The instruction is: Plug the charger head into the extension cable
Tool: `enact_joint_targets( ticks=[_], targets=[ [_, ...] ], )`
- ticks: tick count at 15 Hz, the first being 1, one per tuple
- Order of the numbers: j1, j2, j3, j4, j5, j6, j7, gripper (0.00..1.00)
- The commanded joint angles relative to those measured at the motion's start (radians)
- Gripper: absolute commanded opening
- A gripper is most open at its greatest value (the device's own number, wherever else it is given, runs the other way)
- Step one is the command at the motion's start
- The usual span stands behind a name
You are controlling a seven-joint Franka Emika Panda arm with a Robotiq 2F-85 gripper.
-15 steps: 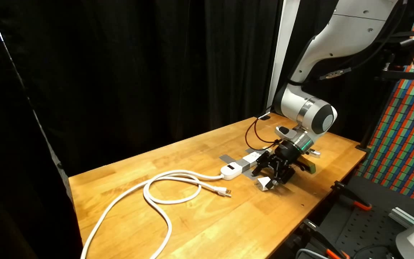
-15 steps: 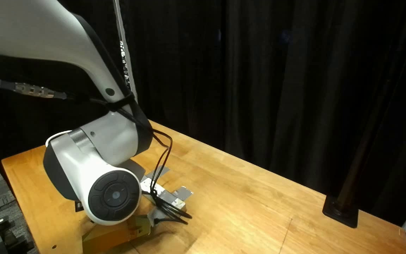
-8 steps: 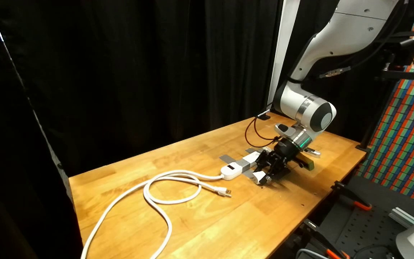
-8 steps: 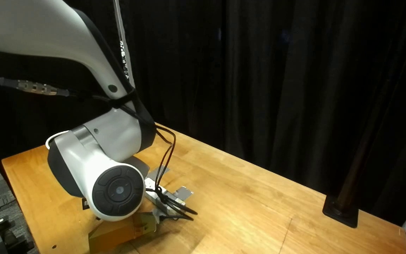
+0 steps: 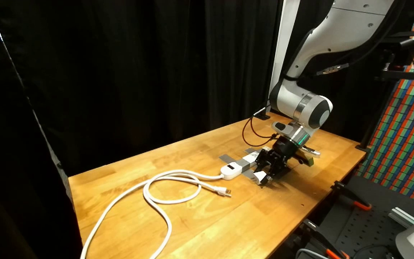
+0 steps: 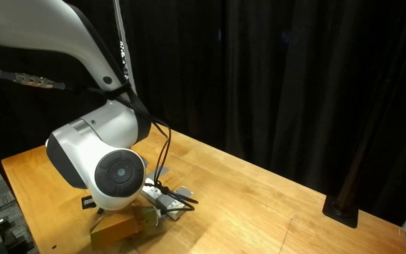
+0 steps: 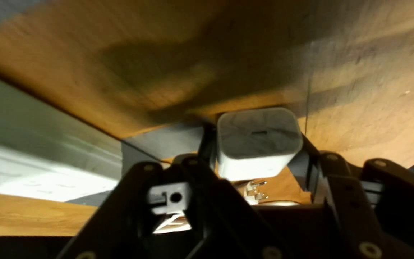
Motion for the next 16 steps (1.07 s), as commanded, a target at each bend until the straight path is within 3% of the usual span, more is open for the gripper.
enact_joint_targets(
  ticks=[1, 6, 9, 12, 16],
  targets=[
    [0.112, -0.057, -0.037, -0.076, -0.047, 0.157, 0.092, 0.26],
    [0.238, -0.124, -0.024, -0.137, -0.129, 0.386, 0.328, 0.26],
    [0.34, -0.115, -0.051, -0.154, -0.265, 0.503, 0.554, 0.26],
    [0.474, -0.077, -0.133, -0.163, -0.437, 0.577, 0.791, 0.26],
    [0.721, -0.034, -0.362, -0.163, -0.71, 0.547, 1.121, 0.26]
  ],
)
